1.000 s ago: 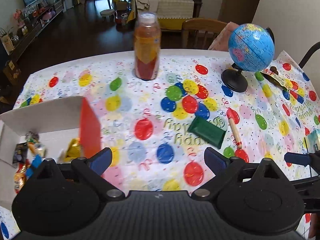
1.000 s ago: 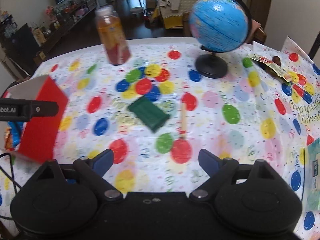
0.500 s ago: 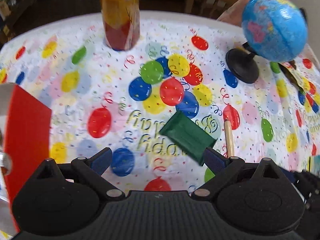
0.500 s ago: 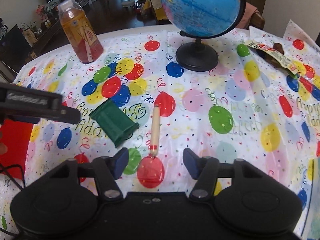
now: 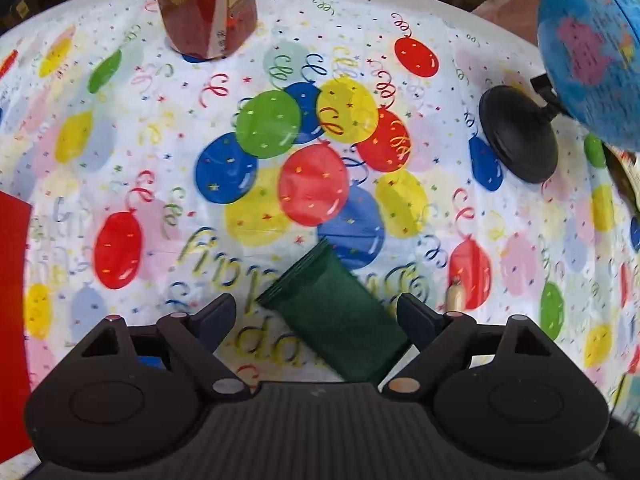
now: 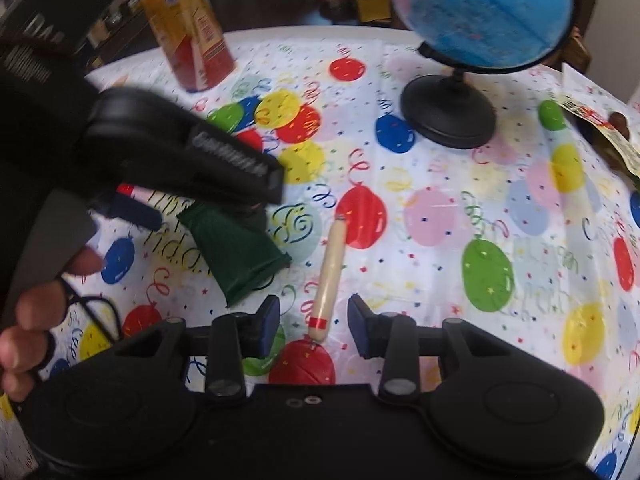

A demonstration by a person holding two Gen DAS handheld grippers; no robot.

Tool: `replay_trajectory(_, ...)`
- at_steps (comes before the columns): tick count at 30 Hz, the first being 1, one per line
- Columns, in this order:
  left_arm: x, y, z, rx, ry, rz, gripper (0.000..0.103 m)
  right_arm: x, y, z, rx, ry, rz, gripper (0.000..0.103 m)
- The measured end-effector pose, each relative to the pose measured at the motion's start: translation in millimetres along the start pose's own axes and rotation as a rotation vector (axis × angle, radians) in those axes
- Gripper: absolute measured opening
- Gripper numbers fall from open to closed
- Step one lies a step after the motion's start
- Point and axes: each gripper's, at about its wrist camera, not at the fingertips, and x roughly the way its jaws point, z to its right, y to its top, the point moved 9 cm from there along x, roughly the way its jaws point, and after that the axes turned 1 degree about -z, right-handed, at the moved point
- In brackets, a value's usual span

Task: Organize snacks
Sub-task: 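Grasp the green snack bag with the left tool while the right tool grasps the wooden stick snack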

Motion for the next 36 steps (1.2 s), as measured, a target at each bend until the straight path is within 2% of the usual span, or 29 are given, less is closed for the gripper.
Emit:
replay_trajectory(4,8.5,0.8,5.3,-0.004,-0.004,-0.024,0.087,4.8,0.7,-0.8,-0.007,0.003,-0.004,0.033)
replay_trajectory(8,7.6,-1.2,8.7,0.011,0.008,-0.012,0.086,12.1,3.5,2.6,0.001,-0.007,-0.007,0.031)
replay_trajectory(10,5.4,-2.2,6.9,0.006,0.031,0.002,0.077,16.1,4.9,3.2,0.004,-0.013,-0.010,0.028)
replay_trajectory(16,1.9,-4.8,5.0,0.047,0.063,0.023,0.068,22.2,8.6,-5.0,-0.048,-0.055,-0.001,0.025)
replay_trajectory(19,1.1,-5.2,1.4,0.056,0.056,0.019,0.065,22.9,9.1,-7.5,-0.075,-0.083,0.007,0.020)
replay_trajectory(22,-1.2,-7.6,-6.3,0.056,0.049,0.008,0.062,22.3,10.6,-3.7,-0.058,-0.101,0.007,0.011)
replay_trajectory(27,-5.4,-13.5,-22.5,0.058,0.038,-0.003,0.057,20.2,8.3,1.9,0.003,-0.064,0.012,0.009)
replay_trajectory(29,-8.6,-15.6,-29.6,0.051,0.018,-0.003,0.053,18.5,4.4,2.3,0.033,-0.040,0.010,0.008)
replay_trajectory(31,-12.7,-17.0,-36.4,0.040,0.002,0.002,0.038,15.6,-0.1,0.9,0.051,-0.024,0.009,0.008)
replay_trajectory(32,-14.9,-17.6,-39.1,0.036,-0.003,0.001,0.035,14.1,-3.0,-0.4,0.063,-0.013,0.008,0.008)
replay_trajectory(36,-18.9,-24.2,-46.7,0.025,-0.021,-0.016,0.032,4.6,-14.8,-9.3,0.073,0.011,0.008,0.008)
